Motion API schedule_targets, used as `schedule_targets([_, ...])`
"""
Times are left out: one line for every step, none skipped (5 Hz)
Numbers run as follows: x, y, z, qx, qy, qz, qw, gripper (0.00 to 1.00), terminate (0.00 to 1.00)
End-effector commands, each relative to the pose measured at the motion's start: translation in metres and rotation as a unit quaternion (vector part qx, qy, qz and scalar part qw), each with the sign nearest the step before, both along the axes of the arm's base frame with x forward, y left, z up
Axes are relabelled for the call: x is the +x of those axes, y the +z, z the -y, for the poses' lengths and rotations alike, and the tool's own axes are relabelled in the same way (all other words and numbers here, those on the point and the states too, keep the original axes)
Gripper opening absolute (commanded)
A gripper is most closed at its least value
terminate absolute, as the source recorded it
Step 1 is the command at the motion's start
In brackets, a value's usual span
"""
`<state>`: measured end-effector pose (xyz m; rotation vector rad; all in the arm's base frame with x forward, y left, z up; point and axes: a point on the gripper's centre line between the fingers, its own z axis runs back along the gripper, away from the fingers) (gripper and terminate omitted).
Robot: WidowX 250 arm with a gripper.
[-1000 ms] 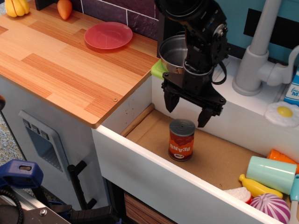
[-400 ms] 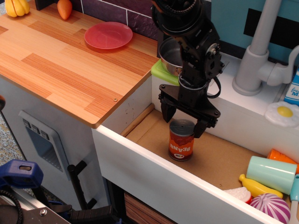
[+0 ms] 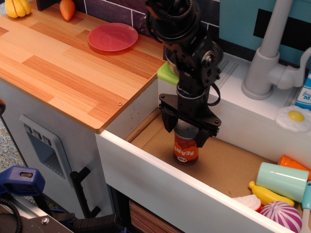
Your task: Put can in pot
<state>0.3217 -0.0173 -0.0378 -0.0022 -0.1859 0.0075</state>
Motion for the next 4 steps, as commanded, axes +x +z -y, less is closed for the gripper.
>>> schedule_targets([0.004, 0.001, -0.003, -0.028, 0.029, 0.032, 0.9987, 0.0, 0.0])
schedule_targets([0.003, -0.002, -0.002, -0.042, 0.042, 0.043, 0.9973, 0.0, 0.0])
schedule_targets([0.005, 0.008, 0.001, -0.026, 0.043, 0.045, 0.9978, 0.0, 0.0])
schedule_targets([0.006, 0.057, 0.002, 0.034, 0.057, 0.0, 0.9978, 0.0, 0.0])
